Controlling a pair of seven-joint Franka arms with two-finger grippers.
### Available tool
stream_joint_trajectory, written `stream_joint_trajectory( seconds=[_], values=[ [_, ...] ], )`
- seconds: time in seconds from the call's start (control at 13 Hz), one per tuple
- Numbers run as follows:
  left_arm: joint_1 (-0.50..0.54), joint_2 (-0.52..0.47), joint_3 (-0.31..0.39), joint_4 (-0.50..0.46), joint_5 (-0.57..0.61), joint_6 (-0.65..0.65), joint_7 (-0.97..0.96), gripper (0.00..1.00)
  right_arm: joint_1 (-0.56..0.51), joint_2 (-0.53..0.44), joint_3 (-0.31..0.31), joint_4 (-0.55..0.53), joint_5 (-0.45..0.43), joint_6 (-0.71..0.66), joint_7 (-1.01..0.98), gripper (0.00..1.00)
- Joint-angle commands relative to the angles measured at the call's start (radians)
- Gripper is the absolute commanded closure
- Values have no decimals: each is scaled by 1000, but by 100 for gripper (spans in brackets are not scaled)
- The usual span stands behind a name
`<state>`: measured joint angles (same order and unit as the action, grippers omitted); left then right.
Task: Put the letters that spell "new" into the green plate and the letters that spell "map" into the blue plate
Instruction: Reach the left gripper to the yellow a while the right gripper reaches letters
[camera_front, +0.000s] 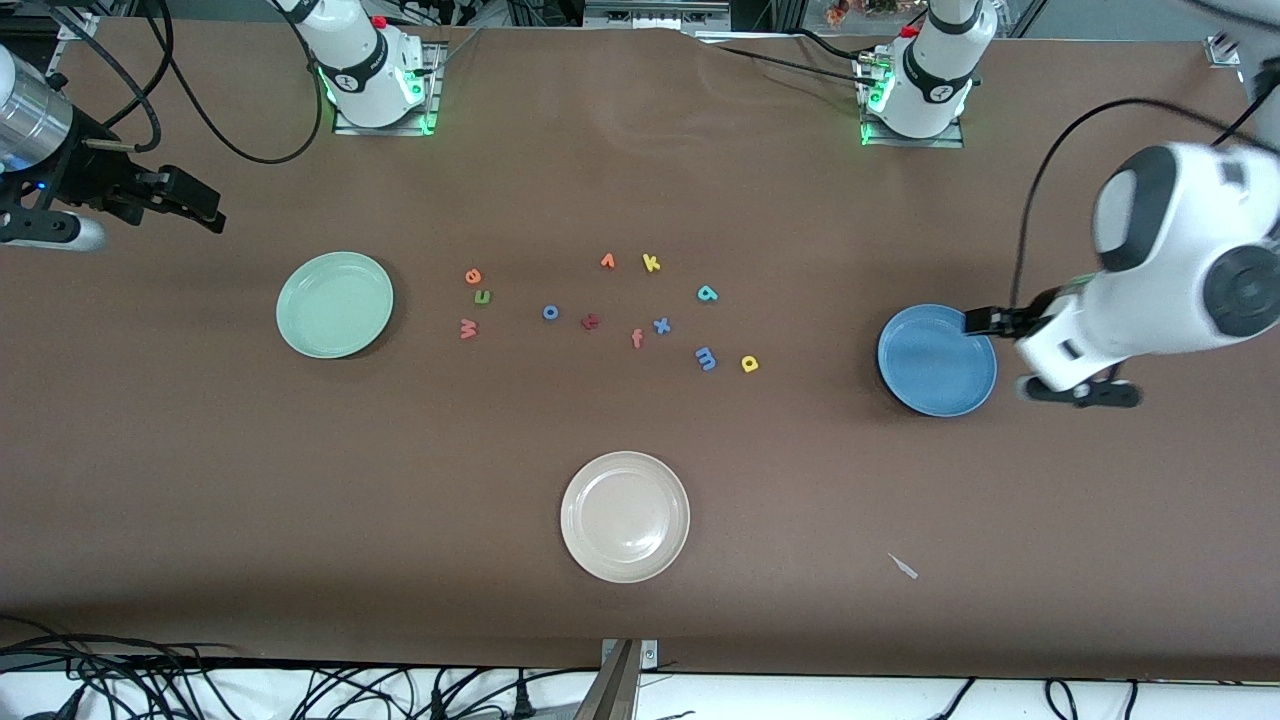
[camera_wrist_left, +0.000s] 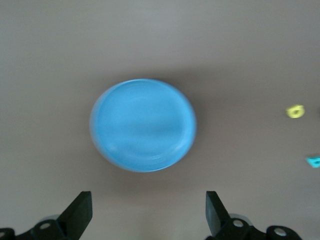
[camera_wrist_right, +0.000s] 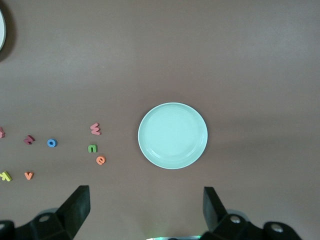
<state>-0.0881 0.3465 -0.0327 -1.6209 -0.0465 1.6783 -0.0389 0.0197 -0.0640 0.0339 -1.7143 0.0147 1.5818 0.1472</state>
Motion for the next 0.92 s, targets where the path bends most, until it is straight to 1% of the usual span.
stream_joint_trajectory(
  seconds=[0.0, 0.15, 0.23, 0.31, 0.46, 0.54, 0.69, 0.77, 0.84],
  values=[
    [-53, 63, -2, 33, -96, 75, -82, 0, 9, -2, 26, 7, 7, -32, 0, 0],
    [-122, 104, -4, 29, -99, 133, -226, 0, 14, 3, 76, -4, 2, -51, 0, 0],
    [-160, 117, -4, 13, -98, 179, -308, 0, 25, 25, 99, -10, 2, -69, -1, 0],
    [-194, 130, -4, -3, -98, 234, -394, 0, 37, 50, 113, -14, 2, -97, 2, 0],
    [-251, 163, -4, -20, -99, 334, -572, 0, 69, 95, 119, -40, 8, -97, 3, 0],
    [-292, 178, -4, -49, -92, 390, -640, 0, 87, 102, 119, -74, 8, -60, 3, 0],
    [-352, 177, -3, -179, -63, 603, -749, 0, 101, 119, 123, -161, 10, 102, 23, 0],
    [-381, 177, -3, -232, -41, 686, -807, 0, 124, 127, 127, -210, 8, 177, 75, 0],
    [-404, 181, -3, -256, -9, 720, -859, 0, 143, 130, 130, -264, 8, 254, 131, 0]
  ],
)
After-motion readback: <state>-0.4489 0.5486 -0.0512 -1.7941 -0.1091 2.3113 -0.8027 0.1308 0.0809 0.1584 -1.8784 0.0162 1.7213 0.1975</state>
